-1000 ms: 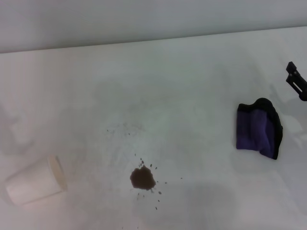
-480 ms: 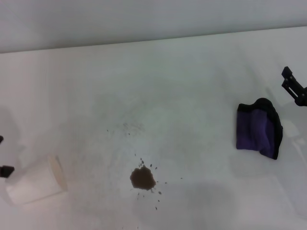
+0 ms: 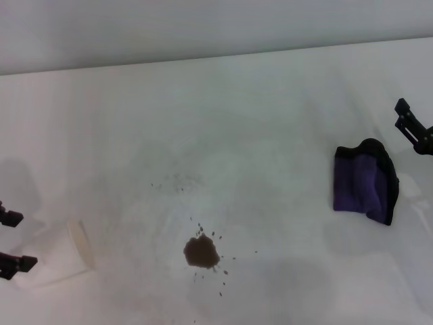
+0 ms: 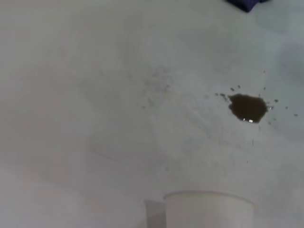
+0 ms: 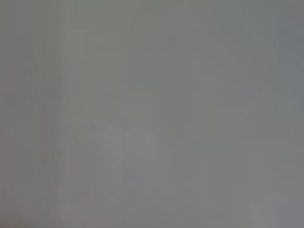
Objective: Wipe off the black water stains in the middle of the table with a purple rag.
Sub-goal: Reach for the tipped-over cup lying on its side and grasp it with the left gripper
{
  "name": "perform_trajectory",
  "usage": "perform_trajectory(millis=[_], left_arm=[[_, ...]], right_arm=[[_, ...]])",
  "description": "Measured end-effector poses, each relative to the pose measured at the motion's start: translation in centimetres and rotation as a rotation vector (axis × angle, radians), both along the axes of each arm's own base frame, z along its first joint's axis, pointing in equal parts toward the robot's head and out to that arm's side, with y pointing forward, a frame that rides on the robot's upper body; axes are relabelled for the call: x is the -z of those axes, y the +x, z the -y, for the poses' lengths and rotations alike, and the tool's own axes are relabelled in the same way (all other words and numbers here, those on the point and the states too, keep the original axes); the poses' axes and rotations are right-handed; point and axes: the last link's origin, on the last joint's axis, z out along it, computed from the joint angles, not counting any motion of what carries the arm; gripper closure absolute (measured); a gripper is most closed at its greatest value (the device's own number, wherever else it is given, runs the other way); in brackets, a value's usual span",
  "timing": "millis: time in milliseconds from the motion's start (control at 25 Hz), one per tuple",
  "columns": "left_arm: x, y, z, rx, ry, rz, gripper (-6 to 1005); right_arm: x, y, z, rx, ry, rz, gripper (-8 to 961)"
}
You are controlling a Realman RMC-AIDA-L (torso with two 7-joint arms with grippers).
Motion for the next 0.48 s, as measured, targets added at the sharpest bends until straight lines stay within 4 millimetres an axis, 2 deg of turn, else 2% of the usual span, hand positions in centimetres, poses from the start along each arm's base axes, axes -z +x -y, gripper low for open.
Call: perform_trajectory(millis=[480], left_arm=[[2.9,-1.1,-0.2,0.033,0.009,-0.045,135]], right_arm=[[-0.1,0.0,0.2,-0.004,0.005,-0.001,88]])
